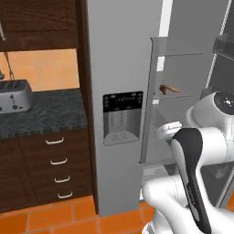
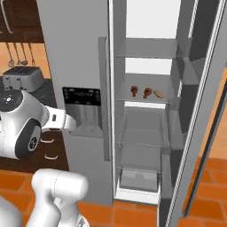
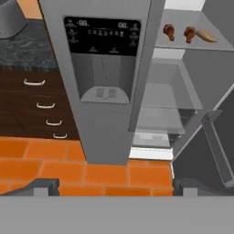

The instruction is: Place one sweet potato and one chicken drumstick in each tupperware on the nearby counter, to pack two identical lunches.

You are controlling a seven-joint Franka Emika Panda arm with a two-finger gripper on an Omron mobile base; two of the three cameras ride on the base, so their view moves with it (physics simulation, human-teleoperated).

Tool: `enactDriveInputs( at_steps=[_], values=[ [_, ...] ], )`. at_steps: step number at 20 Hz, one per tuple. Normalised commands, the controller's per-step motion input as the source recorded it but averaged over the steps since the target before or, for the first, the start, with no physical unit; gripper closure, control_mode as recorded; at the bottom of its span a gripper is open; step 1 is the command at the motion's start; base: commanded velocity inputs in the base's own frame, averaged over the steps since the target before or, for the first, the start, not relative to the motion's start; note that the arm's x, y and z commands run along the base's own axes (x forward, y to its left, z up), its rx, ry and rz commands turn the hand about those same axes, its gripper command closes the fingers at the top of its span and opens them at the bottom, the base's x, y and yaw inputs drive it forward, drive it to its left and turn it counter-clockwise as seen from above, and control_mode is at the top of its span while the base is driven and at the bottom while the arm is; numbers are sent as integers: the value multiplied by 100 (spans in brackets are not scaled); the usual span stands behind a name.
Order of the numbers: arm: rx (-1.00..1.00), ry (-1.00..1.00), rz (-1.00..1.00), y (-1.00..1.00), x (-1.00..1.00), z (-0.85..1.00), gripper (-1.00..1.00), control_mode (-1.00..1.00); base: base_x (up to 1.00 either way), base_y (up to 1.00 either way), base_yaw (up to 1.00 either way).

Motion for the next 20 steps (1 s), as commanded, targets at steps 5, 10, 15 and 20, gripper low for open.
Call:
enactDriveInputs(
  at_steps=[5,10,15,20],
  values=[
    [0,0,0,0,0,0,-100,100,35,-44,0],
    [0,0,0,0,0,0,-100,100,59,-31,-5],
    [0,0,0,0,0,0,-100,100,55,-59,0],
    [0,0,0,0,0,0,-100,100,55,-32,0]
  ],
)
